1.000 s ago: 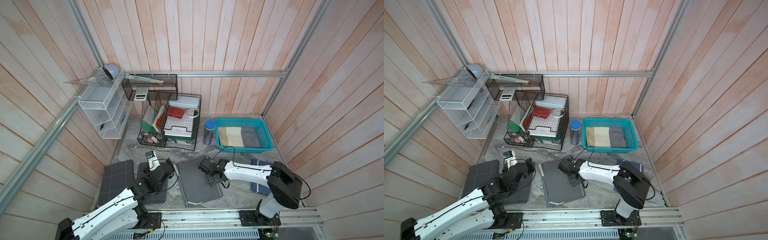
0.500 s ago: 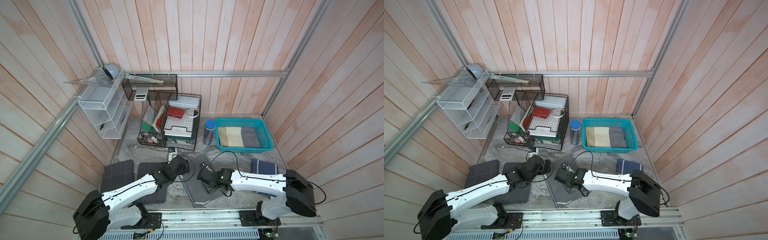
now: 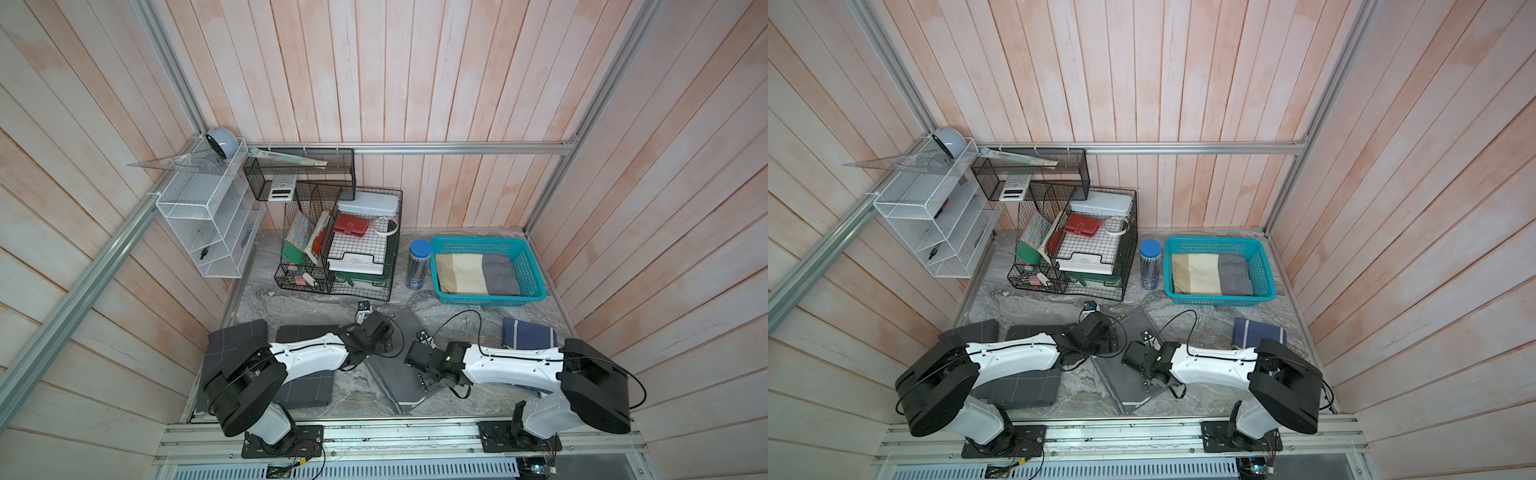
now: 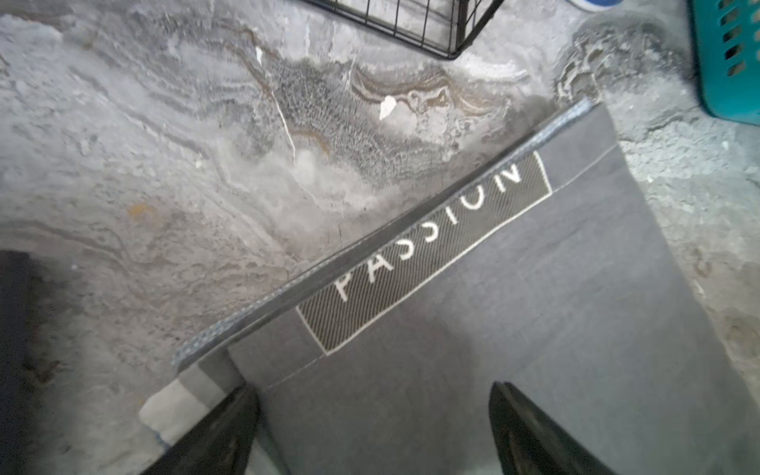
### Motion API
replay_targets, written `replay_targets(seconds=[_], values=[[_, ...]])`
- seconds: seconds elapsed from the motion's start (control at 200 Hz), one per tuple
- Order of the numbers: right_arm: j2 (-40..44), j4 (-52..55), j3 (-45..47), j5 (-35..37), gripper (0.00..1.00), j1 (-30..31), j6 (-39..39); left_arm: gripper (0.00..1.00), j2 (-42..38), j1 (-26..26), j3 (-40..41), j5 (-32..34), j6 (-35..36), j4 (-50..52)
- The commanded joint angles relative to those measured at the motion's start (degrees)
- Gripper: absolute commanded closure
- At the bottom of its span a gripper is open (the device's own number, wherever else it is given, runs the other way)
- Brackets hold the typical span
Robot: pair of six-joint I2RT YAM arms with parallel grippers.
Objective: Put the folded pillowcase in the basket
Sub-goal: Adjust the pillowcase at the center of the board.
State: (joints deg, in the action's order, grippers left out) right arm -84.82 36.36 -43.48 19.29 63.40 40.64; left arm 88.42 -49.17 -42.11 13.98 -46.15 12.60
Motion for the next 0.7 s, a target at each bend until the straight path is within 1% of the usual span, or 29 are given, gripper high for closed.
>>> replay_targets(seconds=[0.0, 0.08, 0.165, 0.25, 0.335, 0.405, 0.47, 0.585, 0.695], values=[[0.01, 0.10, 1.13, 3.75, 0.21, -3.76, 1.04, 0.08, -1.14, -3.61, 1.15, 1.26, -3.86, 1.28], [-0.25, -0.24, 1.03, 4.25, 0.20, -6.95, 0.55, 0.09, -2.94, -5.59, 1.30, 2.22, -5.00, 3.69], [0.17, -1.48, 0.52, 3.82, 0.20, -9.65, -0.93, 0.12, -4.11, -6.60, 2.39, 0.16, -6.50, 3.50], [0.95, -0.95, -1.24, 4.56, 0.20, -10.93, -2.33, 0.14, -4.40, -6.83, 2.47, -0.89, -7.06, 4.21], [2.27, 0.98, -3.09, 5.39, 0.20, -11.12, -3.38, 0.14, -6.18, -6.88, 1.65, 1.06, -6.87, 6.87], [4.33, 1.74, -3.23, 4.59, 0.20, -11.06, -3.18, 0.13, -8.96, -6.90, 1.01, 3.23, -6.14, 8.20], [7.11, 1.79, -2.32, 2.97, 0.20, -11.09, -1.93, 0.12, -10.90, -4.49, 0.75, 2.89, -4.77, 7.82], [12.61, 1.15, 0.91, -1.09, 0.20, -11.09, 2.11, 0.12, -10.14, 2.99, -0.99, -0.06, -2.80, 8.70], [17.37, 0.16, 3.79, -4.95, 0.21, -11.10, 7.27, 0.12, -7.12, 5.09, -3.85, -0.95, 1.91, 9.02]])
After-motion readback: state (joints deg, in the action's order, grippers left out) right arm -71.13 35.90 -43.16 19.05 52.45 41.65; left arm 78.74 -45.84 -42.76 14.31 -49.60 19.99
